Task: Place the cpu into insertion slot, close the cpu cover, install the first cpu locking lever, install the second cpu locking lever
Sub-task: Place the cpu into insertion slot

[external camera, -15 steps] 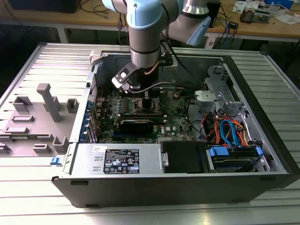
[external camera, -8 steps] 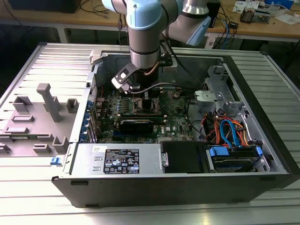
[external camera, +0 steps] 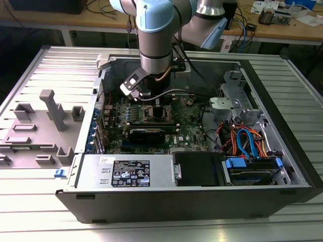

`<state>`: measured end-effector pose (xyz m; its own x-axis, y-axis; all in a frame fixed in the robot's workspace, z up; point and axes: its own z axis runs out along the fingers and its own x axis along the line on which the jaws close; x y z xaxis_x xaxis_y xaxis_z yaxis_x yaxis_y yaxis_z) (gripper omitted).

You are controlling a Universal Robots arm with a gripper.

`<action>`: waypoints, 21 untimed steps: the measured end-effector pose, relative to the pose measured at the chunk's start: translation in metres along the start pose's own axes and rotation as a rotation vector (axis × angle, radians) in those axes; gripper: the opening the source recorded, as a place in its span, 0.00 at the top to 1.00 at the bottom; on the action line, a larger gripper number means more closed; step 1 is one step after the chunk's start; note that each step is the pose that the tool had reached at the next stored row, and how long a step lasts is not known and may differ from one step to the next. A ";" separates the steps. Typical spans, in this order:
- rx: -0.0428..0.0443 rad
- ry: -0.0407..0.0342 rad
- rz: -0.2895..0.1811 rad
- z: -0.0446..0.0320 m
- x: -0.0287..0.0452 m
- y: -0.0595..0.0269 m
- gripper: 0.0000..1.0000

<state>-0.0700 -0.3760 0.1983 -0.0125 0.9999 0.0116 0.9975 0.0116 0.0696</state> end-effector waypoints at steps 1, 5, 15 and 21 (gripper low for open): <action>0.0000 0.0000 0.000 0.0000 0.0000 0.0000 0.46; -0.0001 0.0003 0.000 0.0001 0.0000 -0.0001 0.46; -0.0001 0.0000 0.006 0.0001 0.0000 -0.0004 0.46; 0.0000 -0.0002 0.006 0.0012 0.0000 -0.0005 0.46</action>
<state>-0.0704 -0.3760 0.1970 -0.0062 0.9999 0.0118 0.9976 0.0053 0.0696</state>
